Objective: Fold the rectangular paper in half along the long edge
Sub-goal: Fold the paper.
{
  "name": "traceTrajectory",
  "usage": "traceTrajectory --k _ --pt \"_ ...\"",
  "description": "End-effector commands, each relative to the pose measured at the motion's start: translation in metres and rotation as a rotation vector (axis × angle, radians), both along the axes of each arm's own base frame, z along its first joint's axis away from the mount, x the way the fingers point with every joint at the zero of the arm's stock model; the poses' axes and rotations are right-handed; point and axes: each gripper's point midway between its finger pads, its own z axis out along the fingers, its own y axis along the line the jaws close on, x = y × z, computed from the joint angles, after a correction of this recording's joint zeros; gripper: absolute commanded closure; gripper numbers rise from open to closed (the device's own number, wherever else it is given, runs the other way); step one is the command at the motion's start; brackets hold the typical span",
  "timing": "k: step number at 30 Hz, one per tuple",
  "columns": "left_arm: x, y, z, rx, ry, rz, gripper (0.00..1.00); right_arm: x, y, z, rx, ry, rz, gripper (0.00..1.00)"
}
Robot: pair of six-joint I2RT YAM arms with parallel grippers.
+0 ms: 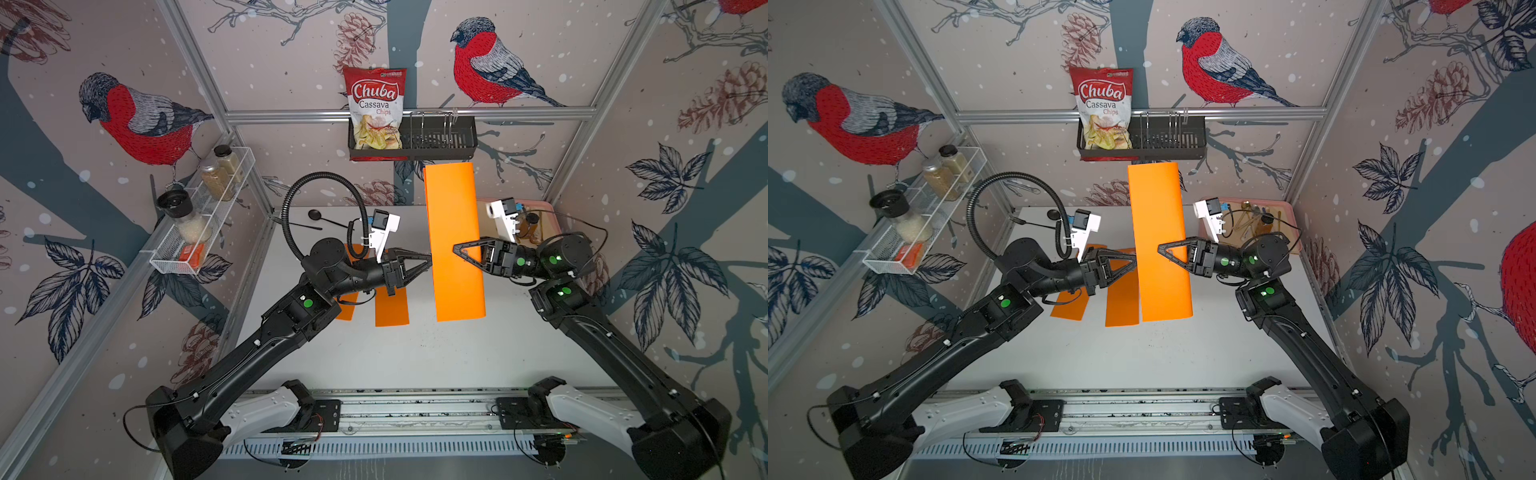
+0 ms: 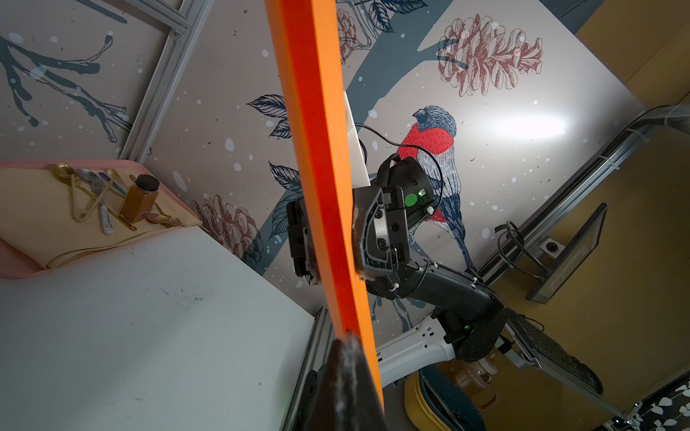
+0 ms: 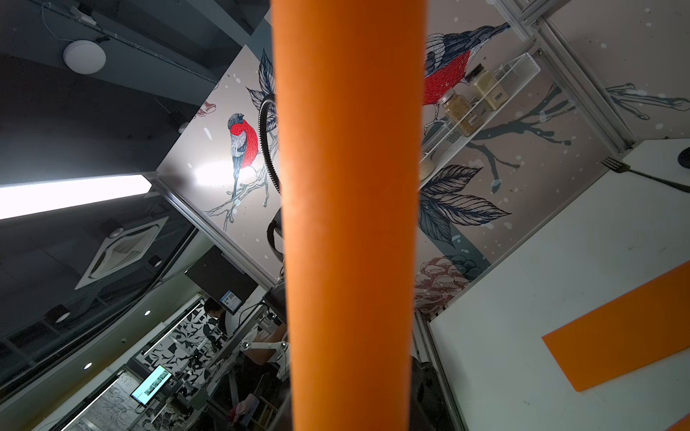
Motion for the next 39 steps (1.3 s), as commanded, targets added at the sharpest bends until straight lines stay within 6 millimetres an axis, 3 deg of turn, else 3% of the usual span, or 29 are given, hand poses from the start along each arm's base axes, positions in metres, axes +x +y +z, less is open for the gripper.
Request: traceTrajectory --k 1,39 --pt "-0.0024 0.0006 0.0057 -0.017 -0.022 -0.007 1.0 -0.0061 -0.0005 0.0035 0.004 -0.035 0.023 0.75" --pt "-0.0018 0.001 0.0042 -0.017 -0.02 -0.003 1.0 -0.0048 -0.0034 0.0014 -0.009 -0.042 0.007 0.82"
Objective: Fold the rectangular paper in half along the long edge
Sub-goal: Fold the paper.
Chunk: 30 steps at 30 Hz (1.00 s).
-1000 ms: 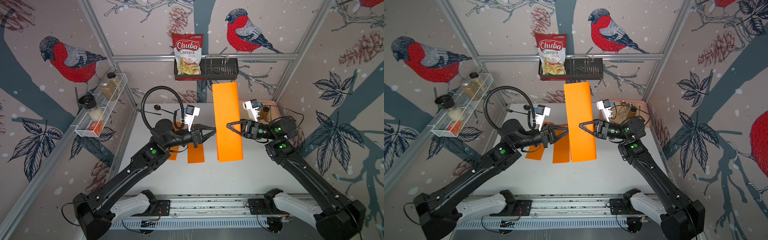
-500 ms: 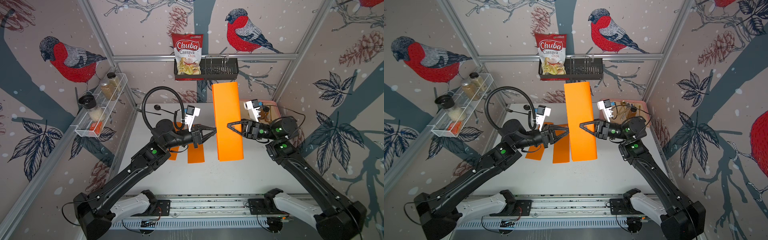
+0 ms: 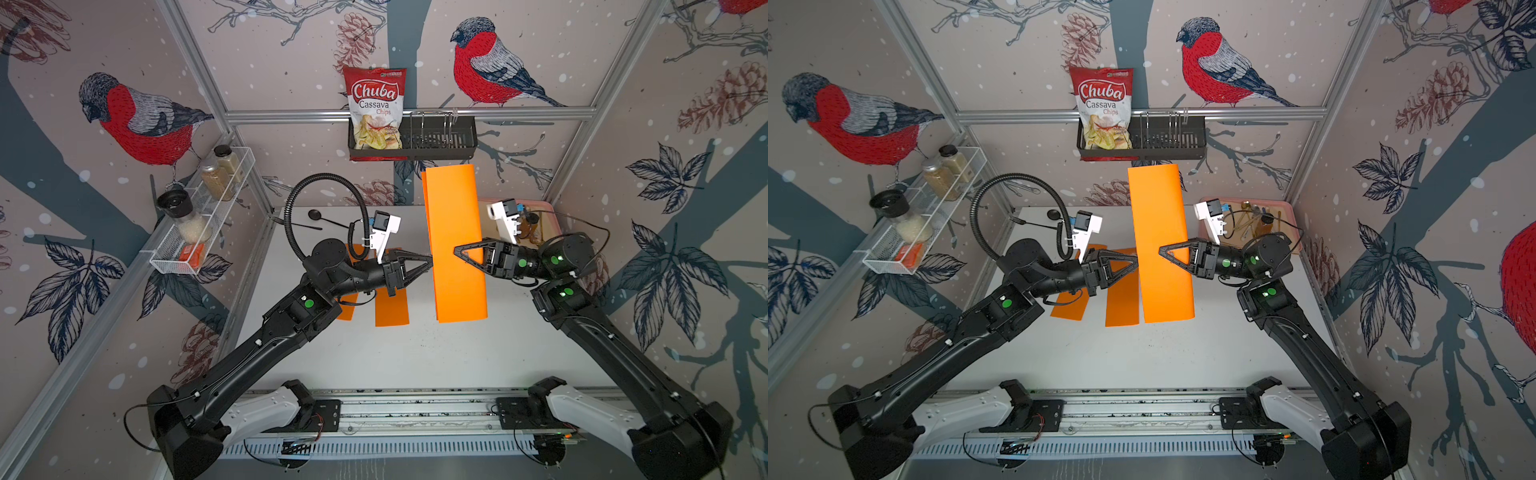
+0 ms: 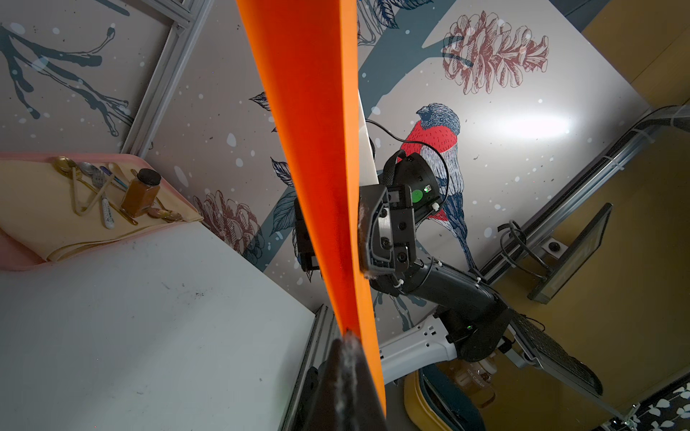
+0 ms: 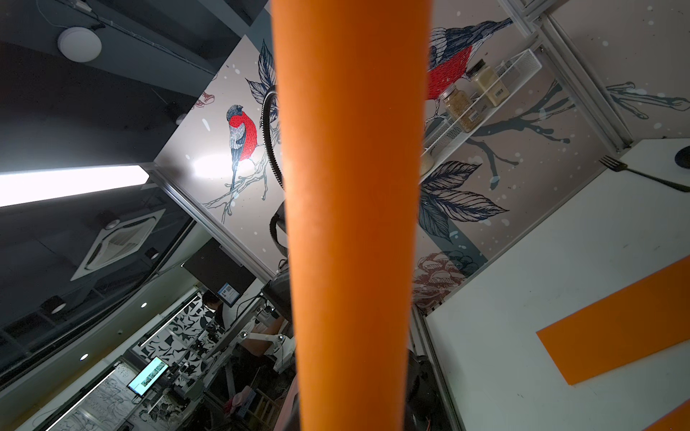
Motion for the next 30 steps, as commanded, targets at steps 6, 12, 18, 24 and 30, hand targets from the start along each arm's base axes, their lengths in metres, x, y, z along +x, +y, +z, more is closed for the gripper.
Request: traceTrajectory --k 6,12,18,24,30 --pt "-0.003 0.002 0.011 -0.026 -0.033 -0.003 1.0 -0.004 -0.001 0.005 0.005 -0.031 0.004 0.84" --pt "-0.003 0.002 0.011 -0.028 -0.031 -0.001 1.0 -0.004 -0.001 0.006 0.005 -0.033 0.003 0.84" --pt "-0.003 0.003 0.012 -0.03 -0.034 0.005 0.96 -0.005 -0.002 0.007 0.002 -0.034 0.004 0.82" --pt "-0.001 0.005 0.014 -0.023 -0.042 0.021 0.7 -0.007 -0.003 0.009 -0.001 -0.043 0.007 0.81" --pt "-0.002 0.012 0.024 -0.019 -0.074 0.06 0.55 -0.008 -0.004 0.011 -0.004 -0.051 0.004 0.82"
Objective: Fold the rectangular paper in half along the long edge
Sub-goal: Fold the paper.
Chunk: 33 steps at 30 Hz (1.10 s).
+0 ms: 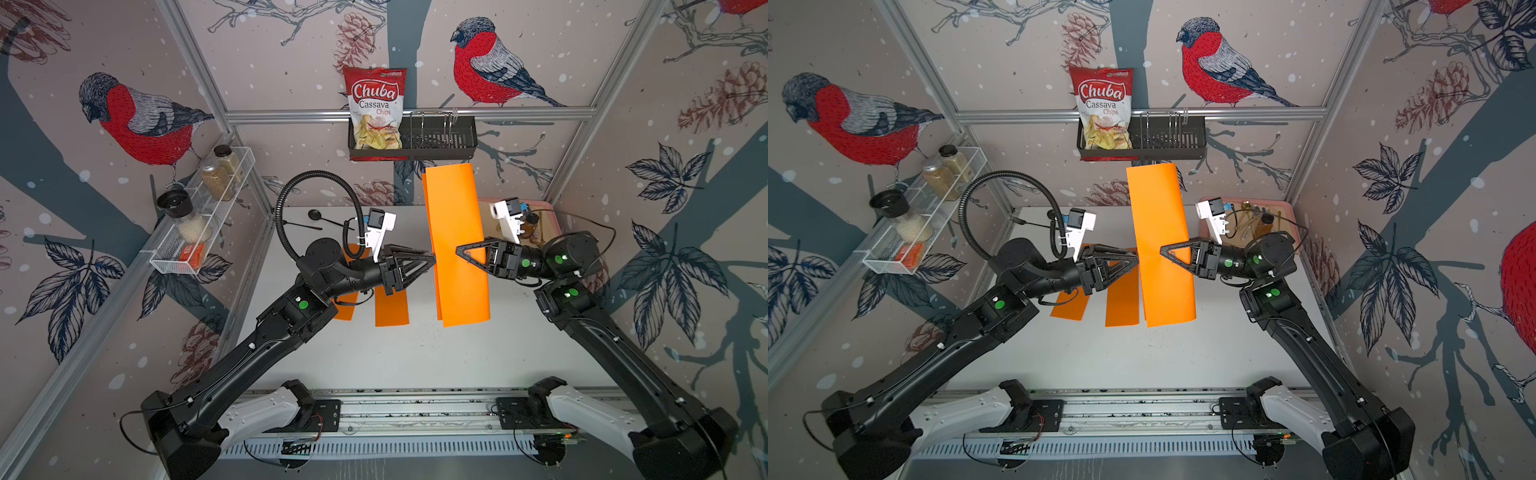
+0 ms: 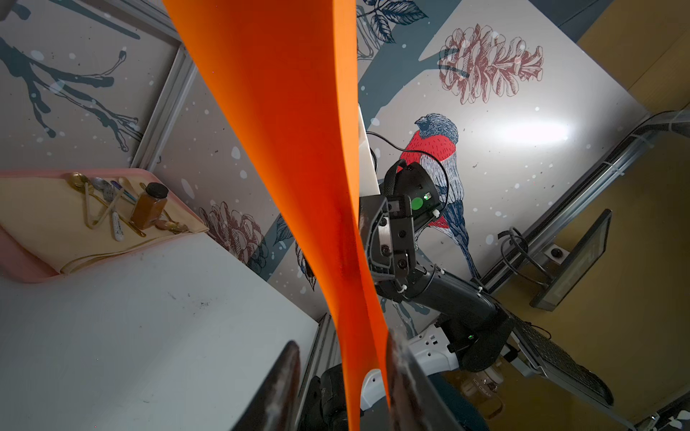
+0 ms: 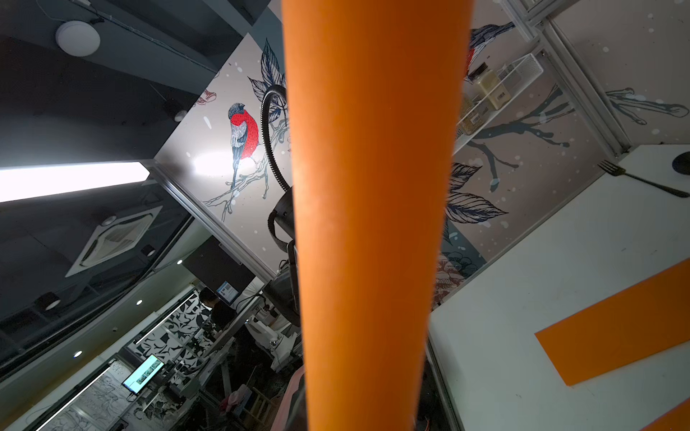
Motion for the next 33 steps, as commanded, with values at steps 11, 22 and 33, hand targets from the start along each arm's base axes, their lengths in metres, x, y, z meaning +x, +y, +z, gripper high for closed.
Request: traceTrajectory --k 11,22,33 --pt "0.002 0.008 0.015 -0.028 -0.056 0.054 0.45 -0.01 -0.001 0.009 0.013 -0.04 0.024 0.82" --pt "0.005 0.001 0.012 -0.045 -0.034 0.026 0.43 -0.01 0.006 0.002 -0.003 -0.035 0.032 0.82" --pt "0.007 -0.006 0.003 -0.042 -0.016 -0.003 0.58 -0.011 0.014 -0.003 -0.007 -0.031 0.049 0.82"
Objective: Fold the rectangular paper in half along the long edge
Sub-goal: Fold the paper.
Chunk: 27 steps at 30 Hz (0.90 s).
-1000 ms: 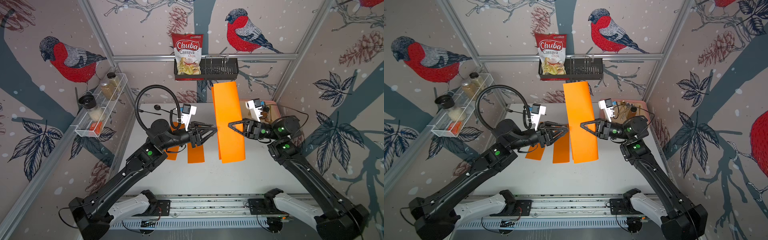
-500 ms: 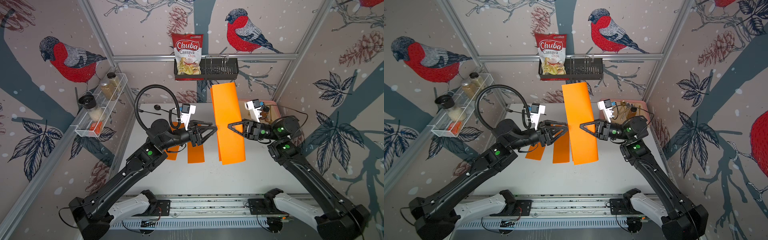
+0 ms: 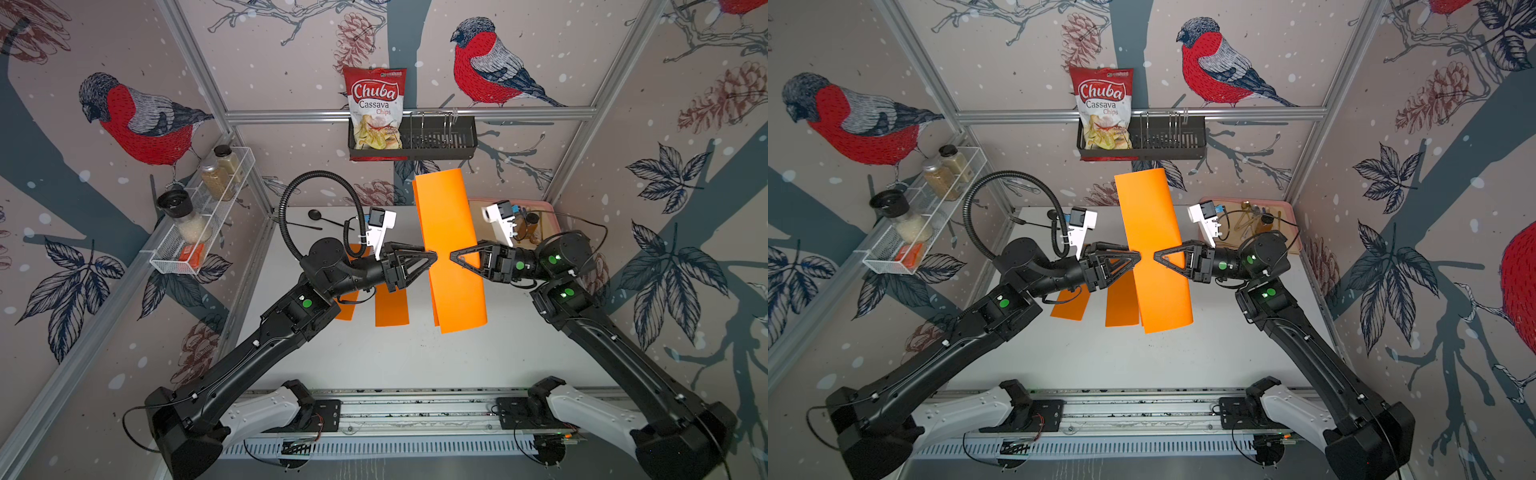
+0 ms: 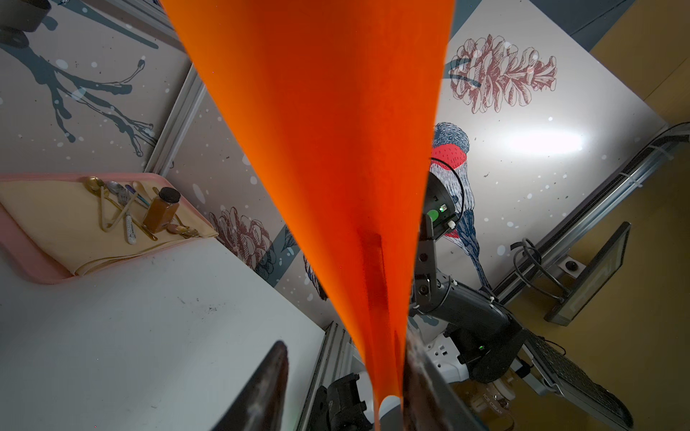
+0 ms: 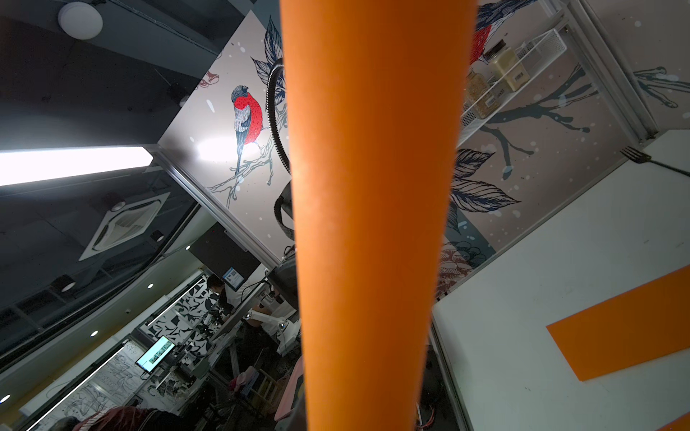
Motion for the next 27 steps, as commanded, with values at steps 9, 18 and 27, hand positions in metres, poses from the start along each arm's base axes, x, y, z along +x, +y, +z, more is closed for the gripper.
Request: traceTrajectory --k 9,18,27 --pt "-0.005 -0.001 0.012 -0.039 -0.045 -0.03 0.88 -0.002 0.001 0.001 -0.001 -0.039 0.003 0.82" --pt "-0.005 -0.001 0.012 -0.037 -0.045 -0.03 1.0 -0.003 0.001 0.001 -0.004 -0.047 0.004 0.82" --pt "-0.008 -0.001 0.011 -0.035 -0.046 -0.044 1.0 0.009 0.001 -0.005 -0.023 -0.051 -0.043 0.64"
